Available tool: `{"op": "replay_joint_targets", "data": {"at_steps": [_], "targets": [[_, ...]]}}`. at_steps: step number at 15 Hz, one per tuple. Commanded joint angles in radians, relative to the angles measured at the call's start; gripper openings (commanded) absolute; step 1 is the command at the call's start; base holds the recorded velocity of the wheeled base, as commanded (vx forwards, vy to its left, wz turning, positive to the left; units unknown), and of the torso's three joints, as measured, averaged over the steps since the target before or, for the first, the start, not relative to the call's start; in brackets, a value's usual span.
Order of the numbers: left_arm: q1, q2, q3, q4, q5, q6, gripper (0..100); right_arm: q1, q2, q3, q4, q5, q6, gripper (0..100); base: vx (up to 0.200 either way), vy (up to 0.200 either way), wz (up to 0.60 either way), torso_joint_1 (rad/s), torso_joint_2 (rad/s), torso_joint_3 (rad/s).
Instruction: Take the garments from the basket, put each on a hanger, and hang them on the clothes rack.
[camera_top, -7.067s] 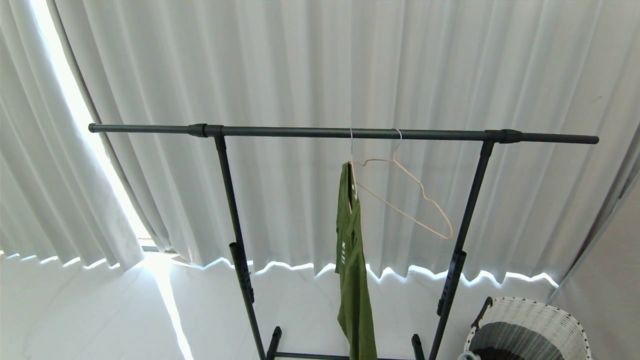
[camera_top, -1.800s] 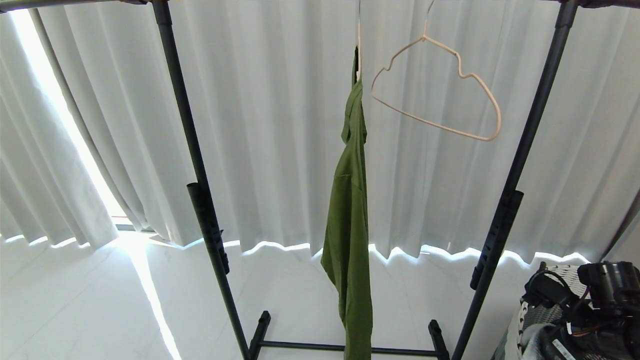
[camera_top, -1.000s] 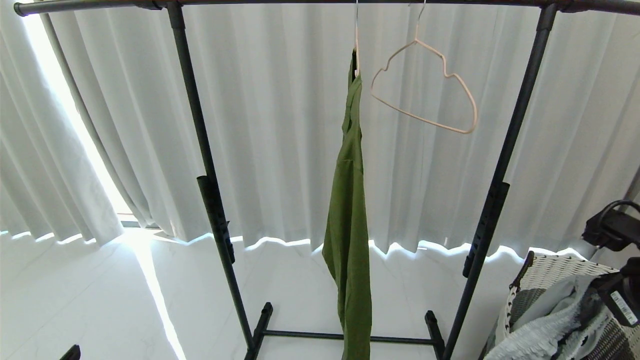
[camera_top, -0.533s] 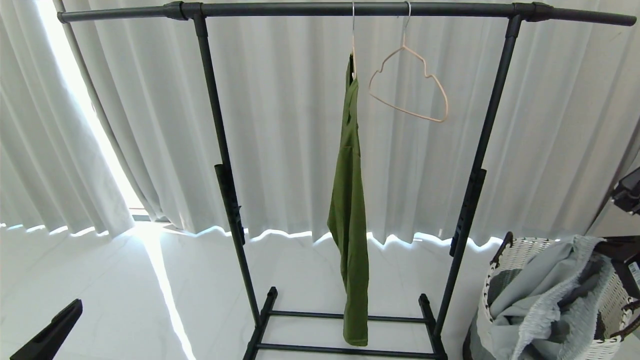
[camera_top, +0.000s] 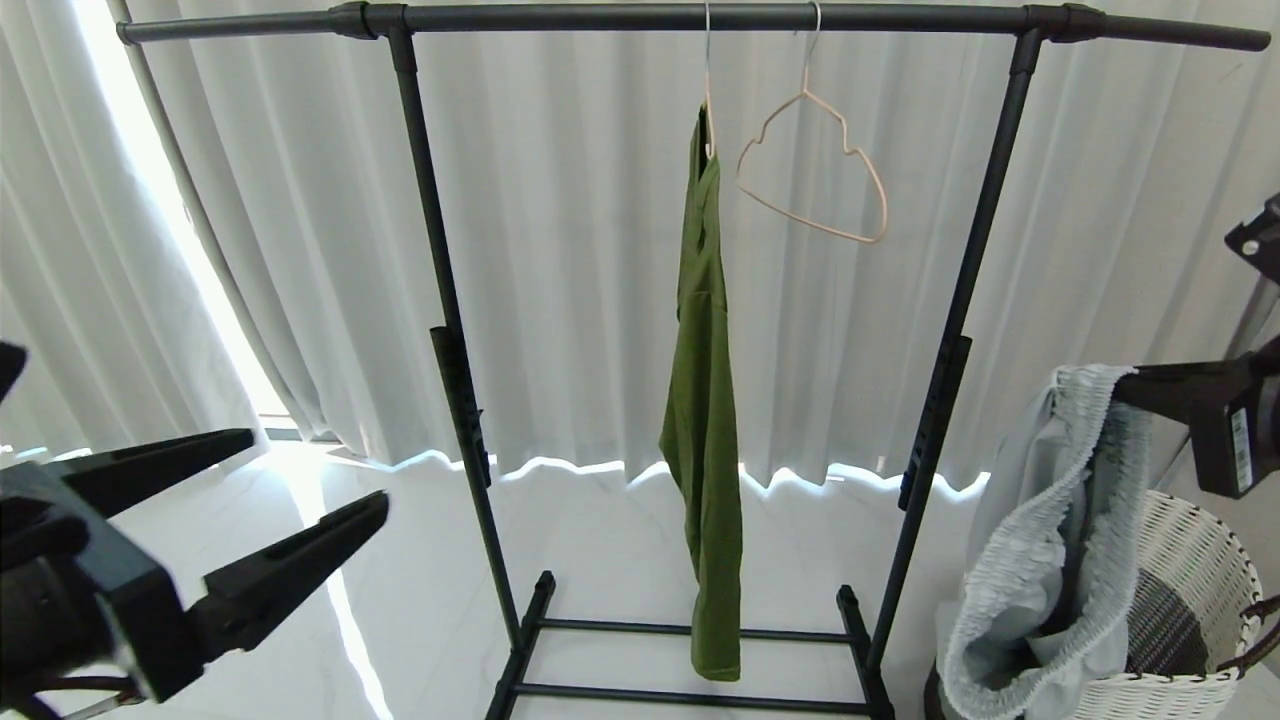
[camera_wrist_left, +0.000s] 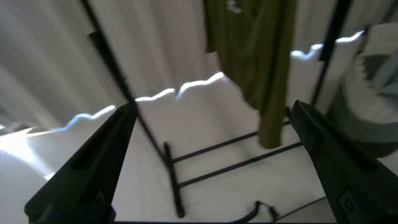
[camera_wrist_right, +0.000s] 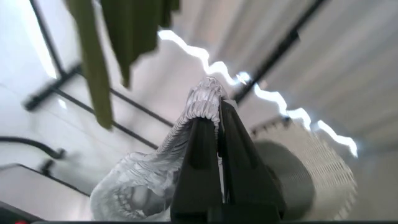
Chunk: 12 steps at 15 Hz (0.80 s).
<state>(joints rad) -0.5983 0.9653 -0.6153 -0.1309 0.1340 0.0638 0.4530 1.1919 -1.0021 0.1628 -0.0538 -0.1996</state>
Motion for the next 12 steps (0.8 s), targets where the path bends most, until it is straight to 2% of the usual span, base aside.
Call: {"op": "replay_joint_targets", "data": {"at_steps": [1, 4, 7, 8, 12], "targets": [[-0.201, 0.259, -0.087, -0.079, -0.004, -0.105, 100, 0.046, 0.032, -0.059, -0.003, 0.012, 0.012, 0, 0.000, 0.000, 0.00, 0.000, 0.00, 0.000], [-0.371, 0.461, -0.098, -0.159, -0.005, -0.162, 100, 0.105, 0.038, -0.073, -0.048, 0.017, 0.040, 0, 0.000, 0.000, 0.00, 0.000, 0.00, 0.000], [-0.469, 0.633, -0.196, -0.174, -0.004, -0.345, 100, 0.147, 0.041, -0.072, -0.069, 0.019, 0.058, 0, 0.000, 0.000, 0.00, 0.000, 0.00, 0.000], [-0.486, 0.716, -0.270, -0.184, -0.004, -0.398, 100, 0.158, 0.041, -0.072, -0.080, 0.017, 0.077, 0, 0.000, 0.000, 0.00, 0.000, 0.00, 0.000], [-0.479, 0.966, -0.501, -0.211, -0.004, -0.515, 100, 0.162, 0.035, -0.073, -0.081, 0.017, 0.085, 0, 0.000, 0.000, 0.00, 0.000, 0.00, 0.000]]}}
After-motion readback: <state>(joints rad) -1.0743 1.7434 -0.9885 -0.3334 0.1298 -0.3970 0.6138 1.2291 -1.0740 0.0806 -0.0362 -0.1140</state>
